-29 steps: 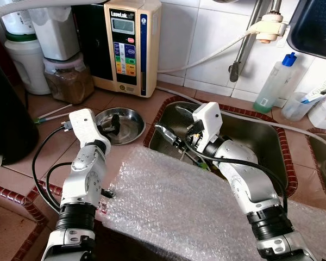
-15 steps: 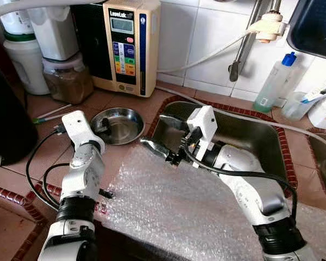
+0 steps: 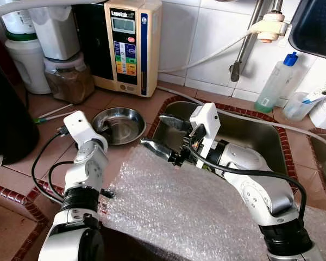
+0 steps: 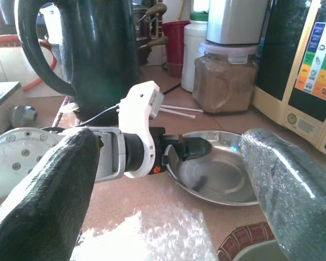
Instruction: Kitchen organization
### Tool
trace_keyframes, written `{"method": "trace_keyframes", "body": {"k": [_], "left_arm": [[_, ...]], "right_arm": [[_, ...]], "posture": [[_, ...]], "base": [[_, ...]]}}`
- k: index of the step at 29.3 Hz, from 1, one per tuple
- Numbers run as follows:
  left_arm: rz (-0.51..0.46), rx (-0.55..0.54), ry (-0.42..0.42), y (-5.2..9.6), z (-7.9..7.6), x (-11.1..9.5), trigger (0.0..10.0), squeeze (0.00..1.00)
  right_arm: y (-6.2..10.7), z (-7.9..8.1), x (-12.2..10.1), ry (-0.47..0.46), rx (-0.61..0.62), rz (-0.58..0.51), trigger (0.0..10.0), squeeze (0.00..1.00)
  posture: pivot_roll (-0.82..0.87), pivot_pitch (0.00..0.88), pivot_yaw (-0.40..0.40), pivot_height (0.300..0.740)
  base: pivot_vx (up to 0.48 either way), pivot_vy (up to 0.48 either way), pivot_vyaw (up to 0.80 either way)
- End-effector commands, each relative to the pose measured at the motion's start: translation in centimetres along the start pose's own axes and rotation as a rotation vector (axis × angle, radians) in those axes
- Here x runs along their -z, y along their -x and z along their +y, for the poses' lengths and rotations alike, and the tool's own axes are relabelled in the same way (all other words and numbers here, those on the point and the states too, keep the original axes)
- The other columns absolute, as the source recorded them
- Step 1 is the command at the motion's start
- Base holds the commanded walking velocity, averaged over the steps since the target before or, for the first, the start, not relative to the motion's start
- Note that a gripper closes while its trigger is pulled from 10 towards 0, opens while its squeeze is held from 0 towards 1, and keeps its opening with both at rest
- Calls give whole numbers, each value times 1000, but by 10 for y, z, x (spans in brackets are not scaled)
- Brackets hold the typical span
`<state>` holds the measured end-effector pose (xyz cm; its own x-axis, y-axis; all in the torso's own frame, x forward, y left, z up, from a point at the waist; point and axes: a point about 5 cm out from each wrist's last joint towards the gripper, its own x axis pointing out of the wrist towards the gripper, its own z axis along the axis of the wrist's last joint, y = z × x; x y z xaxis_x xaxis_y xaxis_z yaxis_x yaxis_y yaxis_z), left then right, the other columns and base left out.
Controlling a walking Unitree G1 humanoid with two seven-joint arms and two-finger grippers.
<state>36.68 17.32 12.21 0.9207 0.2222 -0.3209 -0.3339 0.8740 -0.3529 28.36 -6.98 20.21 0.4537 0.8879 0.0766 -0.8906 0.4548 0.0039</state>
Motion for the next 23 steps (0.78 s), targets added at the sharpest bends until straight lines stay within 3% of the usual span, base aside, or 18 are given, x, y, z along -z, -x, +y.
{"method": "trace_keyframes", "body": {"k": [1, 2, 3, 4, 8, 14, 23], "left_arm": [[43, 27, -12, -1, -7, 4, 4431, 0], [43, 27, -12, -1, -7, 4, 4431, 0], [68, 19, -33, -1, -7, 7, 3373, 0], [90, 29, -64, -2, -8, 8, 0, 0], [103, 22, -87, -2, -7, 9, 0, 0], [98, 11, -208, -3, -1, 8, 0, 0], [112, 27, -253, -3, 0, 9, 0, 0]], "right_arm": [[3, -1, -3, 9, 7, 0, 10000, 1000], [3, -1, -3, 9, 7, 0, 10000, 1000], [3, -1, -3, 9, 8, 1, 10000, 1000], [3, -1, -2, 7, 11, 4, 10000, 1000], [3, -1, -2, 6, 13, 5, 10000, 1000], [3, -1, -2, 5, 15, 13, 10000, 1000], [4, -1, 1, 6, 6, 38, 10000, 1000]], "posture": [[24, 0, -24, 740], [24, 0, -24, 740], [24, 0, -24, 740], [25, 0, -23, 740], [26, 0, -23, 740], [28, 0, -25, 740], [29, 0, -27, 740]], "base": [[0, 0, 0], [0, 0, 0], [0, 0, 0], [0, 0, 0], [0, 0, 0], [0, 0, 0], [0, 0, 0]]}}
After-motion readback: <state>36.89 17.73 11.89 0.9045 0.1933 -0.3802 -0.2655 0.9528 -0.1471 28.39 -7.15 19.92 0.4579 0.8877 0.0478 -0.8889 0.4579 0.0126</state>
